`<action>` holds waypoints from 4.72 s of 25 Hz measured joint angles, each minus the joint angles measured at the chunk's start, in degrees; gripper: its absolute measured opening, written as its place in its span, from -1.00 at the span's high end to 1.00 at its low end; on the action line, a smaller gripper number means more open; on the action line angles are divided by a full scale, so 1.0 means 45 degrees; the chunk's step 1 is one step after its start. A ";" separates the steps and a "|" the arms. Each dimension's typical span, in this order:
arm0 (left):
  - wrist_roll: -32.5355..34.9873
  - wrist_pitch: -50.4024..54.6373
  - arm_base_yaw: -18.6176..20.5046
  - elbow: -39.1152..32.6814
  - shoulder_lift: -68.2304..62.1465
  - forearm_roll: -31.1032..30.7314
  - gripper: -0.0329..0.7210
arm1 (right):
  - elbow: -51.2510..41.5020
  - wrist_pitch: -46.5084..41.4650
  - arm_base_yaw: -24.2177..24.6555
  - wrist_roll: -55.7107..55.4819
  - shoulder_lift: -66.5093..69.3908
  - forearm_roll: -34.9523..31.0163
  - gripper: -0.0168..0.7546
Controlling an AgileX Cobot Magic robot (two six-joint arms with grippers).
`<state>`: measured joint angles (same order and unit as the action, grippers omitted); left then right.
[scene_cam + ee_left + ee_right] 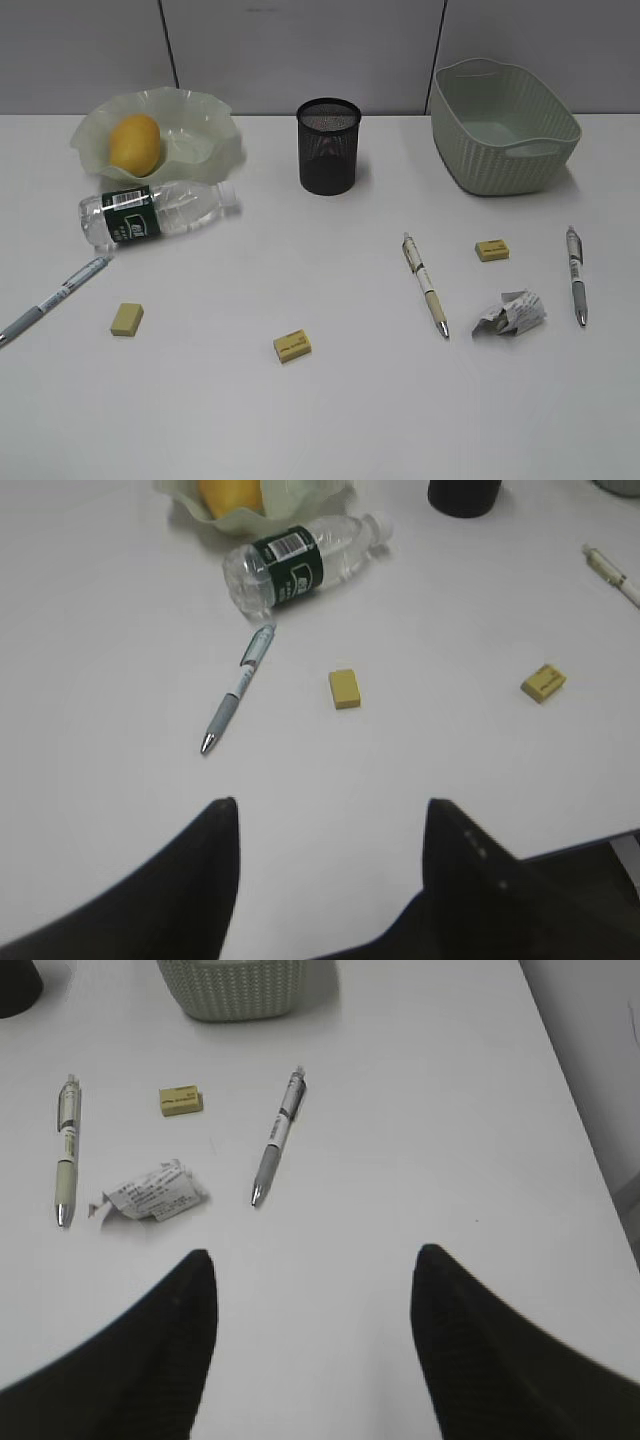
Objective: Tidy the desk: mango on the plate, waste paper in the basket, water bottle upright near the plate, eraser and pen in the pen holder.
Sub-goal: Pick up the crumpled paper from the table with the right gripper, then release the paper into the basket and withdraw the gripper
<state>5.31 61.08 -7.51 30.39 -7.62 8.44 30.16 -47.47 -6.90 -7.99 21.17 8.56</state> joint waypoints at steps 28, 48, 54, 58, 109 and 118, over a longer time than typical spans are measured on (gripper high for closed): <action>0.0000 0.0034 0.0000 -0.0016 0.1773 0.0000 -0.27 | 0.4836 0.0251 -0.0932 -0.0221 1.2796 -0.3000 -0.30; 0.0000 0.0034 0.0000 -0.0016 0.1773 0.0000 -0.27 | 0.4957 0.3396 -0.2283 -0.4217 1.8010 -0.3416 -0.48; 0.0000 0.0034 0.0000 -0.0016 0.1773 0.0000 -0.27 | 0.4962 0.4224 -0.2283 -0.4591 1.8563 -0.3416 -0.46; 0.0000 0.0034 0.0000 -0.0016 0.1773 0.0000 -0.27 | 0.4962 0.4306 -0.2283 -0.4600 1.8832 -0.3428 -0.24; 0.0000 0.0034 0.0000 -0.0016 0.1773 0.0000 -0.24 | 1.5854 0.3314 -0.1175 -0.4555 2.3083 0.3438 0.49; 0.0000 0.0034 0.0000 -0.0016 0.1773 0.0000 -0.24 | 1.6051 0.3647 -0.1123 -0.4594 2.3466 0.3351 -0.75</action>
<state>5.31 61.23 -7.51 30.31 0.36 8.44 102.39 -31.06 -11.95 -28.67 126.76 23.64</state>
